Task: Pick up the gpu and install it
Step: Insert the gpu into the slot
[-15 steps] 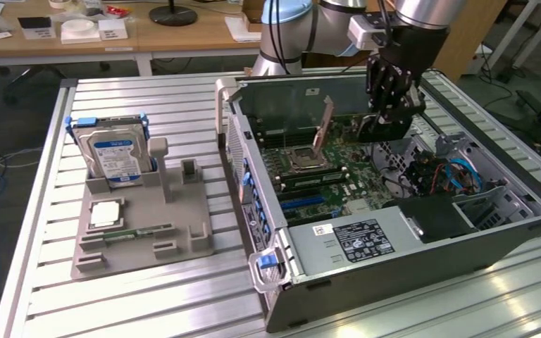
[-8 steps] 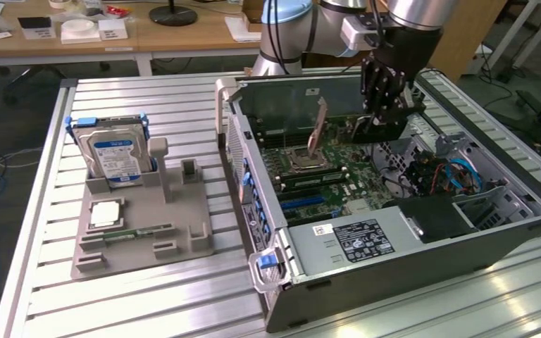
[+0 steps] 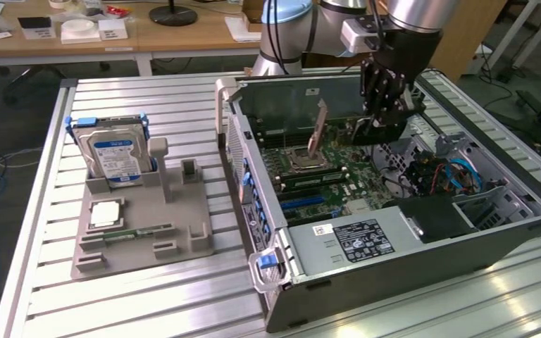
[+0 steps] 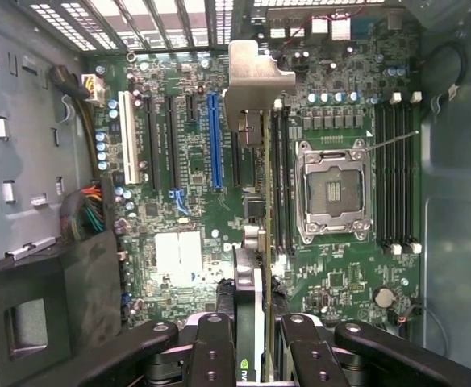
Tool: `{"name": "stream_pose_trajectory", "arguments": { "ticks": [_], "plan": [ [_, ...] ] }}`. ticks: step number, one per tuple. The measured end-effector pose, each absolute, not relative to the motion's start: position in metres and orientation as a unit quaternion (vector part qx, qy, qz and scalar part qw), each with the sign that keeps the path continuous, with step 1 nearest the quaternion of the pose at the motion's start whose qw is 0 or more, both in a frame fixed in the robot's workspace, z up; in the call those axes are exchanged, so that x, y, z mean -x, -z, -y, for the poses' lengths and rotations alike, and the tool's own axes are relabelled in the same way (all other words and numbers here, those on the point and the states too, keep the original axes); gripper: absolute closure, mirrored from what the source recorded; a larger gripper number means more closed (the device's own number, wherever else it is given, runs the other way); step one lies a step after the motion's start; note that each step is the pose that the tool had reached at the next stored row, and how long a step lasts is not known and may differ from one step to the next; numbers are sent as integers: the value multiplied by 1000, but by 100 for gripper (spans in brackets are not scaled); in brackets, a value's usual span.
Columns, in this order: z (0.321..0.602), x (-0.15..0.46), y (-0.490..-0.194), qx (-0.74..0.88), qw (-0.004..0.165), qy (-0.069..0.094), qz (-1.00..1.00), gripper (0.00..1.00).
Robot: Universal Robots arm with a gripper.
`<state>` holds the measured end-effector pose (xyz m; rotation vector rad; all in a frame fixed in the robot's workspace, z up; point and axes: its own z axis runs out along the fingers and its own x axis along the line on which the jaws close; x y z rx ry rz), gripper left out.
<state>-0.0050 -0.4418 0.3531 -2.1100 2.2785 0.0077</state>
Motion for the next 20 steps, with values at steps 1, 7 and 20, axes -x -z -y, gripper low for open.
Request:
{"name": "stream_pose_trajectory", "arguments": {
  "ticks": [1,7,20],
  "plan": [
    [442,5,-353,680,18,-3,-733,73],
    [445,7,-353,682,18,-3,-731,73],
    [445,7,-353,682,18,-3,-731,73]
  ]
}}
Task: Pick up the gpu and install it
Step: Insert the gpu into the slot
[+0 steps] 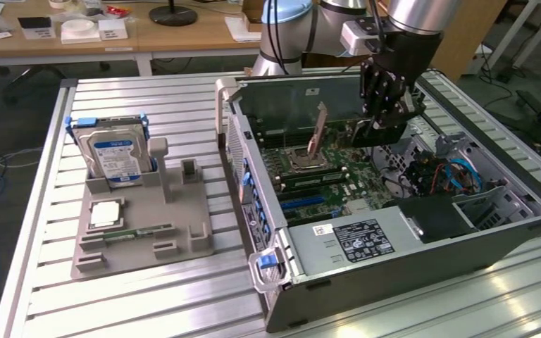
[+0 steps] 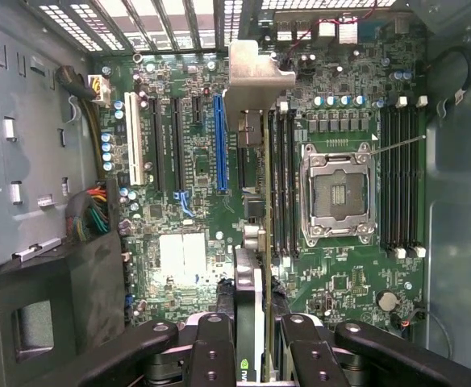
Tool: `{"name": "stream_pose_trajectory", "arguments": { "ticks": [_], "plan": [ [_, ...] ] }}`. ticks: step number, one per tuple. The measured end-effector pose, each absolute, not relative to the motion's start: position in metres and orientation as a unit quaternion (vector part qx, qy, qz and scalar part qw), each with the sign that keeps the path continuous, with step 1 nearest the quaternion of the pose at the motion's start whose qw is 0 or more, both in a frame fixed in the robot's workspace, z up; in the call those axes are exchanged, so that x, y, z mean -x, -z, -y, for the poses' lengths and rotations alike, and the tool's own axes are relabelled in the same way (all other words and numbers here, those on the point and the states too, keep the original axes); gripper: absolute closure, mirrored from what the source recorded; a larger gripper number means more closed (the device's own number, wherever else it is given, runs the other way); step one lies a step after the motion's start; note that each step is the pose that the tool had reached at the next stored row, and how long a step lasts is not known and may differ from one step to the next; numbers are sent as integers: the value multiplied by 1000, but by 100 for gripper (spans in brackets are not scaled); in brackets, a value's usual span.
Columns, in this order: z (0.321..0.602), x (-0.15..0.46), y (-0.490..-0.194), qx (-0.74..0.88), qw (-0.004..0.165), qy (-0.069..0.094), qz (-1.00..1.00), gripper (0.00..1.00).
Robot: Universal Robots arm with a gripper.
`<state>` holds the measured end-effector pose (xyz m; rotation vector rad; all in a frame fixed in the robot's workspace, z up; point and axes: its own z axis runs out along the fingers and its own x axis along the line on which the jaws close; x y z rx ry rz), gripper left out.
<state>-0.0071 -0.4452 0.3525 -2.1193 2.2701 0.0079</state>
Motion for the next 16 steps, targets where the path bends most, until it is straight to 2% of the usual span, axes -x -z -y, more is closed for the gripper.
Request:
{"name": "stream_pose_trajectory", "arguments": {
  "ticks": [16],
  "plan": [
    [447,11,-344,687,18,-3,-726,73]
  ]
}}
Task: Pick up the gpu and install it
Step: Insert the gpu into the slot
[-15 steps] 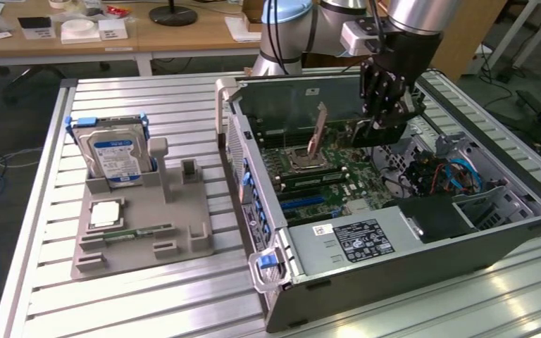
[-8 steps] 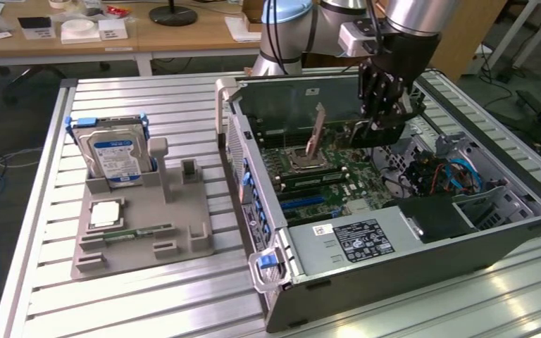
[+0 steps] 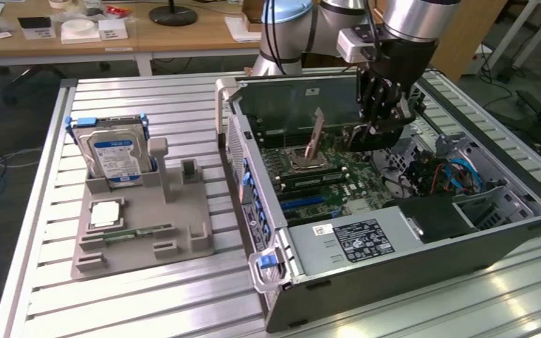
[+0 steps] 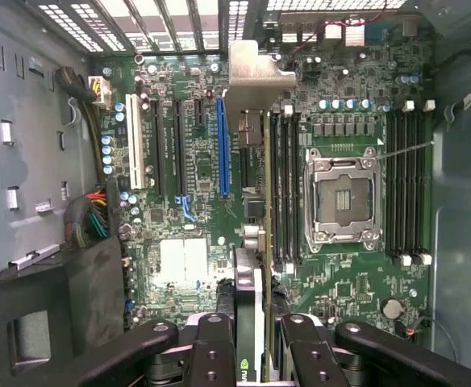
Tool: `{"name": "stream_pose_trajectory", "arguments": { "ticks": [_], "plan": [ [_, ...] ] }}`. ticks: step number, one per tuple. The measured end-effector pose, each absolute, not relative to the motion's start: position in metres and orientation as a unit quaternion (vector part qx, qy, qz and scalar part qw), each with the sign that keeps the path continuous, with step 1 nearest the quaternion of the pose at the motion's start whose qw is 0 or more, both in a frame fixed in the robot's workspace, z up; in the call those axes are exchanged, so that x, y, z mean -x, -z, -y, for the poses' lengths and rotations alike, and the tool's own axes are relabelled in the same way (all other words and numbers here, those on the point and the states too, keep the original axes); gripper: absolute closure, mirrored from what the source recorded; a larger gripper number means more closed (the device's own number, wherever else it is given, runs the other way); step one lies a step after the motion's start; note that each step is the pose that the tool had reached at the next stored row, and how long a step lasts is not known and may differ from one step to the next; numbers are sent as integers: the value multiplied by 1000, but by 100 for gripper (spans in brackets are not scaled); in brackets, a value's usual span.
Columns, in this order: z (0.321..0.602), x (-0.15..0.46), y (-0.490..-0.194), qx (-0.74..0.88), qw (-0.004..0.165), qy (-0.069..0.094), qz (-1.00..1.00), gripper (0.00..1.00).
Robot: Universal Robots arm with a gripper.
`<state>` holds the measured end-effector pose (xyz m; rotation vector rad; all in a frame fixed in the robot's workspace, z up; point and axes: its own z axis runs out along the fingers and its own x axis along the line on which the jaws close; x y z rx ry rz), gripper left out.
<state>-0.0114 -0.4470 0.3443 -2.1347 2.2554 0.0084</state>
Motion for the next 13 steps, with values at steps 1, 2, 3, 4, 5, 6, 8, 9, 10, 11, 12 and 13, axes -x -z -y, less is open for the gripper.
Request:
{"name": "stream_pose_trajectory", "arguments": {
  "ticks": [1,2,3,4,5,6,8,9,10,11,12,13],
  "plan": [
    [447,12,-344,689,18,-3,-724,73],
    [447,12,-343,692,18,-3,-722,73],
    [447,12,-342,694,18,-3,-720,73],
    [447,13,-341,696,18,-3,-718,73],
    [447,14,-340,697,18,-3,-717,73],
    [447,14,-339,698,18,-3,-715,73],
    [448,16,-337,701,18,-3,-713,73],
    [448,17,-336,702,18,-3,-712,73],
    [448,17,-335,702,18,-3,-712,73],
    [449,18,-334,702,18,-3,-712,73],
    [449,18,-334,703,18,-3,-711,73],
    [450,19,-333,703,18,-3,-711,73]
  ]
}}
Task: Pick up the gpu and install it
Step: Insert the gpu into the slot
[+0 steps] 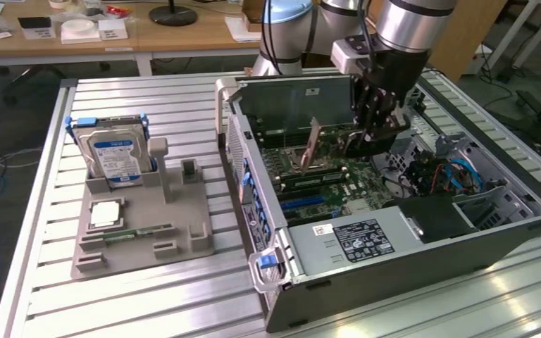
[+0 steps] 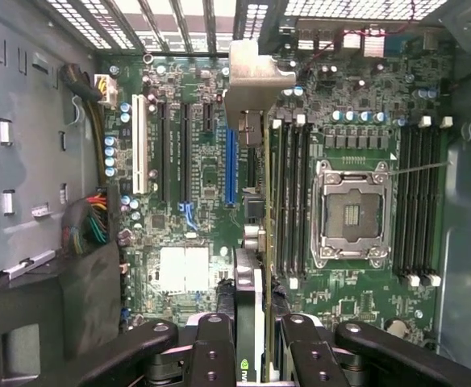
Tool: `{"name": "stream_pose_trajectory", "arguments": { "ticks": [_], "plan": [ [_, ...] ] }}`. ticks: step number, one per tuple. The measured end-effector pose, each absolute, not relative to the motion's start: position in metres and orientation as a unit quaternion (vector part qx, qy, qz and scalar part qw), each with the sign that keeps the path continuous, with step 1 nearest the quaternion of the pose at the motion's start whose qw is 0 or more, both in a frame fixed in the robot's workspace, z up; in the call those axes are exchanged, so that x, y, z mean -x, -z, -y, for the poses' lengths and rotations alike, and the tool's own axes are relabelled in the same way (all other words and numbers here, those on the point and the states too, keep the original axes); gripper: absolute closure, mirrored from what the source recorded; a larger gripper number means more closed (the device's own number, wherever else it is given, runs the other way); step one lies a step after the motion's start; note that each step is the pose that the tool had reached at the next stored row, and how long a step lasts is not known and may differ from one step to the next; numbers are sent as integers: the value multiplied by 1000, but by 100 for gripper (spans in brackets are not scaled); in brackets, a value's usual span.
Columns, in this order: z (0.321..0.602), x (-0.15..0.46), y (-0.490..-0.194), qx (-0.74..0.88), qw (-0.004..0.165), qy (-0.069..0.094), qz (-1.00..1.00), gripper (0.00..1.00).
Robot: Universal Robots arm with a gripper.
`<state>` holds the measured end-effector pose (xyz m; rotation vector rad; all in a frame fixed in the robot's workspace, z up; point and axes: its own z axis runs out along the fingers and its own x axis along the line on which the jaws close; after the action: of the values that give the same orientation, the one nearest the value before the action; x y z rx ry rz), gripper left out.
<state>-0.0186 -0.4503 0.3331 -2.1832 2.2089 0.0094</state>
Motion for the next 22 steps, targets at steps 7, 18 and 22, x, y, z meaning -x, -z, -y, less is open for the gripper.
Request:
{"name": "stream_pose_trajectory", "arguments": {
  "ticks": [7,18,22],
  "plan": [
    [453,24,-326,703,18,-3,-711,73],
    [453,32,-322,703,18,-3,-711,73],
    [453,37,-319,703,18,-3,-711,73]
  ]
}}
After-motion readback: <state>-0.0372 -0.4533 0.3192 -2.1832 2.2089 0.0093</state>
